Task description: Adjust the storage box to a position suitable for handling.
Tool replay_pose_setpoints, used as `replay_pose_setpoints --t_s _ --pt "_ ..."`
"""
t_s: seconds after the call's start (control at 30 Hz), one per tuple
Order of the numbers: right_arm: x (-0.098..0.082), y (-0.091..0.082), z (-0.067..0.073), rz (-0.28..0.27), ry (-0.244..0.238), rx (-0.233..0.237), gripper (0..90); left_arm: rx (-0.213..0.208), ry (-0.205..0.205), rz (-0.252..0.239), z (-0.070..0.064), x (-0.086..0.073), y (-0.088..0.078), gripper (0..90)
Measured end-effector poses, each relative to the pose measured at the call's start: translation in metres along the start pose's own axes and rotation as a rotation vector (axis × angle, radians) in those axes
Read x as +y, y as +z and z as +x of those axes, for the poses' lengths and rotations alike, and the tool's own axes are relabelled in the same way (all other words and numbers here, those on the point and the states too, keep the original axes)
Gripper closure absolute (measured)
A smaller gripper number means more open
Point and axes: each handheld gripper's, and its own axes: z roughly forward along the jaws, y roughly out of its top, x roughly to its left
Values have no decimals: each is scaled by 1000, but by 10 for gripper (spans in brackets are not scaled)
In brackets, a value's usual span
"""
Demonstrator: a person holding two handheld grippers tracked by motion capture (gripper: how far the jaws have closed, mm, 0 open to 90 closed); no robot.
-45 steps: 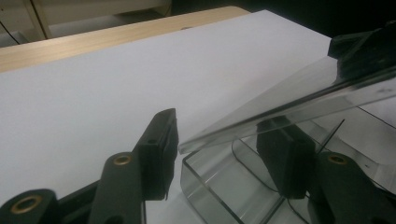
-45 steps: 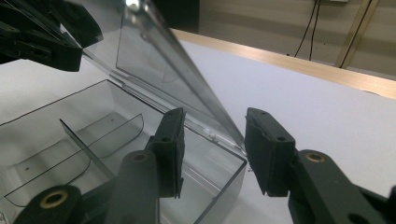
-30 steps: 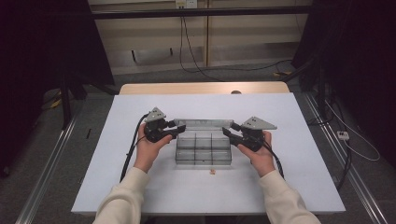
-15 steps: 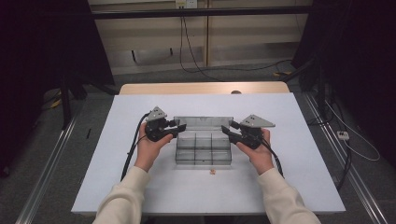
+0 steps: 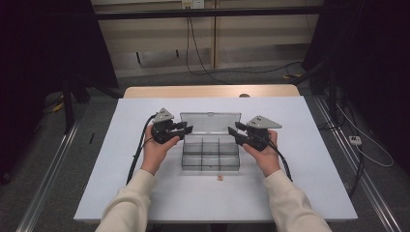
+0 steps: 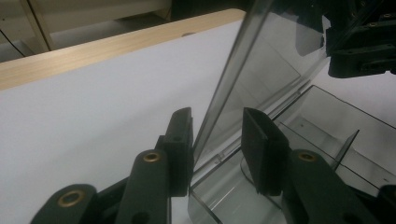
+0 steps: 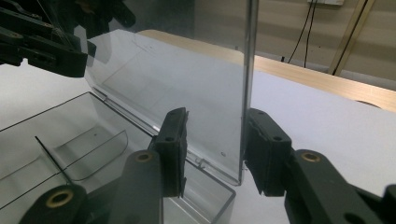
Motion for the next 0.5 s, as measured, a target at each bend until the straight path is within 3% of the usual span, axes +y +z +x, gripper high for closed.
replay_pose_setpoints --t_s 0.3,0.5 --pt "3 6 -4 0 10 -2 631 10 6 4 3 1 2 678" --pt "4 10 -5 -2 23 -1 631 11 -13 -1 5 1 2 688"
